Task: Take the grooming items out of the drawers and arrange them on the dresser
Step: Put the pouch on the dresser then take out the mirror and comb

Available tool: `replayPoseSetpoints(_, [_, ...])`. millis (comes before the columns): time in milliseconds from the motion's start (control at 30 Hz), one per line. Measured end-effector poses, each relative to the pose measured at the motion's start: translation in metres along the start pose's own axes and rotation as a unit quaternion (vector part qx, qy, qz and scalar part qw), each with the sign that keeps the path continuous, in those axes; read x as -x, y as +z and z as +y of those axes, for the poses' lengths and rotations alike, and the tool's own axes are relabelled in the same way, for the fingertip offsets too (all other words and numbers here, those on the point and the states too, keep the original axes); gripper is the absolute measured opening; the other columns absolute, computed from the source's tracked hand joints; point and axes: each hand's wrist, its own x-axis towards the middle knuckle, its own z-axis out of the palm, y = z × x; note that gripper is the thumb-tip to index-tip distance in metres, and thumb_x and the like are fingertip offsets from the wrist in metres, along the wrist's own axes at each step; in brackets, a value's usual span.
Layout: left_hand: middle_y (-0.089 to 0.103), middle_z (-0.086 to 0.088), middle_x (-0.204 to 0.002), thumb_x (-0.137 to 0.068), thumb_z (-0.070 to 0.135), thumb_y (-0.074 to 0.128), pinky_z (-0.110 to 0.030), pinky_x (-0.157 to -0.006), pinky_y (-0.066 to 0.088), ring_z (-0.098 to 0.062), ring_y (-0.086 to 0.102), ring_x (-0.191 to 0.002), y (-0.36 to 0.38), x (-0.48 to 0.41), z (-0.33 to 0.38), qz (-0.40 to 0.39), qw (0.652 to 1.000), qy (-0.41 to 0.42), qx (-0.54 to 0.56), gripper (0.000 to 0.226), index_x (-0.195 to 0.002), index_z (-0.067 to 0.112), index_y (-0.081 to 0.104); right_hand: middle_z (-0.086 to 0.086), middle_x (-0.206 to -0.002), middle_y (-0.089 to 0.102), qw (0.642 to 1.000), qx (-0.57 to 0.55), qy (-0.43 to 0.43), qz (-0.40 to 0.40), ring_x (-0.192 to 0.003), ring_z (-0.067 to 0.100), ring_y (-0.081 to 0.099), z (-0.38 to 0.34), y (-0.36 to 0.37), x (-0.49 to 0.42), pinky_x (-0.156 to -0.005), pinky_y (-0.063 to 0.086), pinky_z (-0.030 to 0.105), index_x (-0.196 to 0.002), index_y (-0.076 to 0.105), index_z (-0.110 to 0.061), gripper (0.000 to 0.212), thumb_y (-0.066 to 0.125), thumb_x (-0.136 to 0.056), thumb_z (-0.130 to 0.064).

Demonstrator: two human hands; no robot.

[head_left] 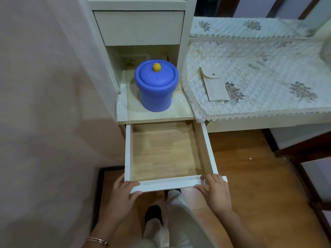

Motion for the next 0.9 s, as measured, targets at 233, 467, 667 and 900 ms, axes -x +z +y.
replayPoseSetpoints(233, [0.066,0.000,-0.115,-0.081,0.037,0.062,-0.040,-0.101,0.038,-0.027,0.040,-0.127,-0.018,-0.055,0.013,0.016,0.999,0.007,-0.051,0.033,-0.107,0.017,0.066,0.001,-0.117,0.062,0.998,0.042,-0.039,-0.026,-0.115,0.028,0.052,-0.009,-0.006,-0.070,-0.091,0.041,0.040,-0.106,0.063,-0.018,0.043,0.068,-0.075,-0.046])
replayPoseSetpoints(467, [0.043,-0.017,-0.139,-0.080,0.030,0.059,-0.037,-0.102,0.035,-0.029,0.035,-0.127,-0.030,-0.133,0.040,0.119,0.975,0.085,-0.169,0.052,-0.126,0.010,0.048,0.008,-0.135,0.053,0.984,0.129,-0.125,0.015,-0.123,0.029,0.042,-0.026,-0.012,-0.164,-0.094,0.045,0.052,-0.134,0.036,-0.025,0.095,0.082,-0.055,-0.049])
replayPoseSetpoints(667, [0.053,-0.020,-0.126,-0.090,0.057,0.021,-0.039,-0.102,0.028,-0.029,0.038,-0.117,-0.033,-0.177,0.046,0.115,0.973,0.066,-0.191,0.065,-0.127,0.009,0.045,0.008,-0.125,0.062,0.970,0.162,-0.170,0.068,-0.115,0.030,0.047,-0.031,-0.007,-0.209,-0.094,0.043,0.058,-0.124,0.045,-0.024,0.090,0.086,-0.047,-0.047])
replayPoseSetpoints(900, [0.053,-0.017,-0.118,-0.071,0.022,0.074,-0.046,-0.096,0.035,-0.031,0.036,-0.109,-0.027,-0.192,0.065,0.207,0.967,-0.023,-0.149,0.051,-0.116,0.013,0.052,0.005,-0.114,0.064,0.979,0.117,-0.134,0.099,-0.107,0.025,0.039,-0.039,-0.001,-0.225,-0.089,0.040,0.050,-0.107,0.049,-0.029,0.061,0.082,-0.057,-0.040])
